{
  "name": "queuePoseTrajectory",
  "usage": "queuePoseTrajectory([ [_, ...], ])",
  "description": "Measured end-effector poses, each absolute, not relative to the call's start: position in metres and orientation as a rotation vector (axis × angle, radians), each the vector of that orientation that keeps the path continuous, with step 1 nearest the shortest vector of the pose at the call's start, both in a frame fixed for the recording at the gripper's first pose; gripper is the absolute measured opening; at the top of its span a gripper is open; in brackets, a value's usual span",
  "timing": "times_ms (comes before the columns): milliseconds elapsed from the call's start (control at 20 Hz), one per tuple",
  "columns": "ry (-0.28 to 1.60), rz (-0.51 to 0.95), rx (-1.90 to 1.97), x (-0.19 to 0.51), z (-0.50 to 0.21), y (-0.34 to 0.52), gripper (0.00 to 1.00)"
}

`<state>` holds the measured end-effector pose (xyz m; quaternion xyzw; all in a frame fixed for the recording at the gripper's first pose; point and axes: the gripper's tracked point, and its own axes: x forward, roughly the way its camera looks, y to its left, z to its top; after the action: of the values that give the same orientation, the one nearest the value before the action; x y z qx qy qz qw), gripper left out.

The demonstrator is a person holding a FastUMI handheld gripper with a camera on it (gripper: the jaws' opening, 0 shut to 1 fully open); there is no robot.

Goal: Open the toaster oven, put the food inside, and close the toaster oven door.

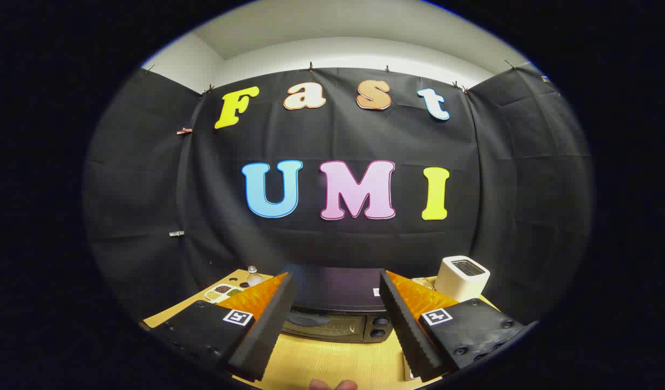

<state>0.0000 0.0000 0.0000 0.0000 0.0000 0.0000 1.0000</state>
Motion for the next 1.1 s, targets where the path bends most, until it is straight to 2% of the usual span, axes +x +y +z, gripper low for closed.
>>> queuePoseTrajectory([
  [850,-0.014,-0.025,0.007,-0.005,-0.004,0.001,0.96],
  [1100,0.058,-0.039,-0.04,0.018,-0.048,0.016,0.97],
])
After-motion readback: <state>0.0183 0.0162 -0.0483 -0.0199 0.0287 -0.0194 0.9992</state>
